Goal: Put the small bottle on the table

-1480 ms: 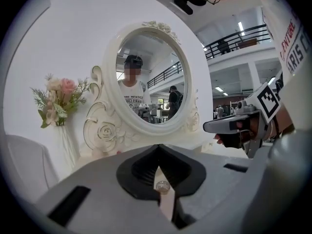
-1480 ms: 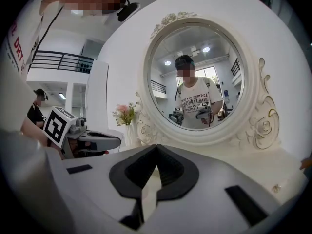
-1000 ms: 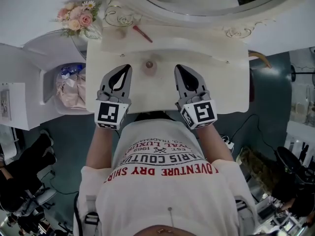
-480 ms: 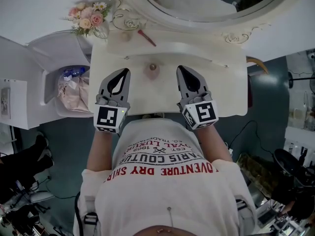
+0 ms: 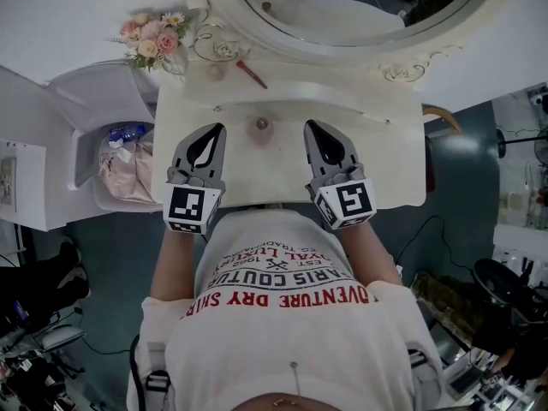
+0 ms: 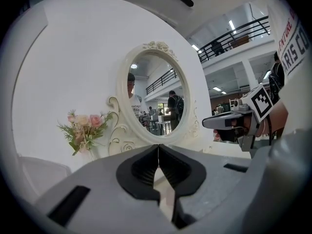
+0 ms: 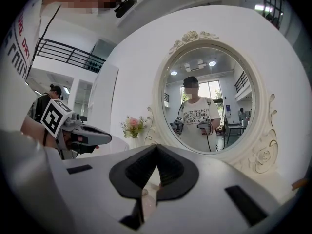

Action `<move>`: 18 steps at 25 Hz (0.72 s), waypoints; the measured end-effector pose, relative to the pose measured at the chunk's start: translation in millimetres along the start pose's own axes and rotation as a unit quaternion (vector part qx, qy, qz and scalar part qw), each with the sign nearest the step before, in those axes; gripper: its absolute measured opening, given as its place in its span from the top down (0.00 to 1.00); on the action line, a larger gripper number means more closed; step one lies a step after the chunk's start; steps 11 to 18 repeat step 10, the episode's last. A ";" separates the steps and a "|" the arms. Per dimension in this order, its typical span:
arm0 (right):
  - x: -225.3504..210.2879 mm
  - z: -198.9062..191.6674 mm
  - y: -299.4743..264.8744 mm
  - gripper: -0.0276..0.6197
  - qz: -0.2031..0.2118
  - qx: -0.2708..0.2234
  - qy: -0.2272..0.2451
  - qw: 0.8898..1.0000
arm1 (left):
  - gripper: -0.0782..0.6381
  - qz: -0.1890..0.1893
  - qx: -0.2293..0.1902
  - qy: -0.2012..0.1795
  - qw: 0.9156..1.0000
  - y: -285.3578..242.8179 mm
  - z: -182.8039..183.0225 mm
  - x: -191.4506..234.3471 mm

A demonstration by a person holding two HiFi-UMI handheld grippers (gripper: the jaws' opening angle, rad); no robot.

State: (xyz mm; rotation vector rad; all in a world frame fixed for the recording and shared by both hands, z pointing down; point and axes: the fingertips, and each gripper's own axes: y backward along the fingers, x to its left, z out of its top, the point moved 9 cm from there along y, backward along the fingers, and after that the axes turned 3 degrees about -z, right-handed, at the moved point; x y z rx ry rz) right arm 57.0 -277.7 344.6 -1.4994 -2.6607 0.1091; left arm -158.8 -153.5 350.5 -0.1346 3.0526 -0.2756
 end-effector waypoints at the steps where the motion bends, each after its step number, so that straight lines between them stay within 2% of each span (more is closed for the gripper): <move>1: -0.1 0.0 0.5 0.96 0.000 -0.001 0.000 1.000 | 0.88 -0.001 0.000 -0.001 1.000 -0.1 0.2 -0.7; 18: 3.6 0.0 7.2 0.96 -0.006 0.001 -0.001 1.000 | 0.88 0.003 0.004 -0.001 1.000 3.8 2.3 -5.5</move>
